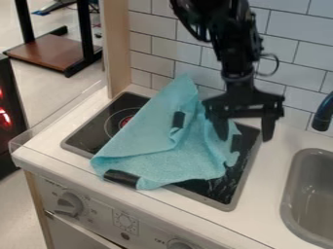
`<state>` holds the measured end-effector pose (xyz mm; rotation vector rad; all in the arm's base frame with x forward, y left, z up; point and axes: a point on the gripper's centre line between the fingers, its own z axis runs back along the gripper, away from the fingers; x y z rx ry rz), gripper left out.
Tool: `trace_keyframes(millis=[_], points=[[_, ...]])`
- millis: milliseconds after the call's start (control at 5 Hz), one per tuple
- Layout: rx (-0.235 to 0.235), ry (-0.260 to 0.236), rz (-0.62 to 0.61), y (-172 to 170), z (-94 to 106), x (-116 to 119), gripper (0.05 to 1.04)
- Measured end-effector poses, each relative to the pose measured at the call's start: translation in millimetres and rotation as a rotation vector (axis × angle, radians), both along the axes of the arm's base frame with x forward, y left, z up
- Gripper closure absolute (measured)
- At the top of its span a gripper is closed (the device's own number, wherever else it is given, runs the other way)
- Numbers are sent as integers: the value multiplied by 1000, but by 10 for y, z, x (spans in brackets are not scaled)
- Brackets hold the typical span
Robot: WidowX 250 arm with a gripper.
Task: Unfold the cloth from bottom left to top right
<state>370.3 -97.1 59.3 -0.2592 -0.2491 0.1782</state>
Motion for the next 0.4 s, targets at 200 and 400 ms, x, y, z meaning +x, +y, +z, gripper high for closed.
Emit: trace_keyframes(millis=[200,400], points=[[-5,-34,5,72,156,-10,85],[29,-53,-21,141,211,-52,85]])
